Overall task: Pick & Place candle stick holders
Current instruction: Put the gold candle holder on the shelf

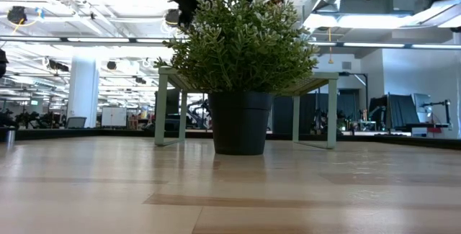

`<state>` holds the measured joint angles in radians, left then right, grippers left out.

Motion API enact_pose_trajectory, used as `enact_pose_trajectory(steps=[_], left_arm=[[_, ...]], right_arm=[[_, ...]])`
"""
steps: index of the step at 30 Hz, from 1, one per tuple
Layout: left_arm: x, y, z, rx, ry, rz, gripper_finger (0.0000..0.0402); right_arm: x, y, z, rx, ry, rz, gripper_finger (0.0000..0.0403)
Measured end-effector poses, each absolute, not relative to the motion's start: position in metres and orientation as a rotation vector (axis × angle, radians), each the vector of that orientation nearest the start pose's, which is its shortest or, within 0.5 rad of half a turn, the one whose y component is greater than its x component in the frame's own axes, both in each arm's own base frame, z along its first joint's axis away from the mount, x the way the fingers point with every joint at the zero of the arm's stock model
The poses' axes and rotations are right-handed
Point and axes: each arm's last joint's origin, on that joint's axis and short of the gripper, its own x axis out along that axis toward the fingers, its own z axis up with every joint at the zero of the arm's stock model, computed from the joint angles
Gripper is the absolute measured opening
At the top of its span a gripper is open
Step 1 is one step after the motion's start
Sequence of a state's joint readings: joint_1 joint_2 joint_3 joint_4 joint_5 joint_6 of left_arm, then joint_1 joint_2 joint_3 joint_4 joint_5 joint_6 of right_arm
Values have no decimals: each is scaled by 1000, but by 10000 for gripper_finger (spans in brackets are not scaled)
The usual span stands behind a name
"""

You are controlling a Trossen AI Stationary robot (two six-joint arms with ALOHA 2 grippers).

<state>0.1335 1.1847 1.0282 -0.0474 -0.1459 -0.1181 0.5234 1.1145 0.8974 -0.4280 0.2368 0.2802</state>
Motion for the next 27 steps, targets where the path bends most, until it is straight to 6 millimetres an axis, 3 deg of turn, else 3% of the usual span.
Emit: enact_pose_trajectory(steps=[9,27], left_arm=[[283,43,340,-107,261,337,19],[283,28,339,-80,270,387,19]], right_arm=[[204,110,288,36,639,186,0],[205,110,288,37,639,183,0]])
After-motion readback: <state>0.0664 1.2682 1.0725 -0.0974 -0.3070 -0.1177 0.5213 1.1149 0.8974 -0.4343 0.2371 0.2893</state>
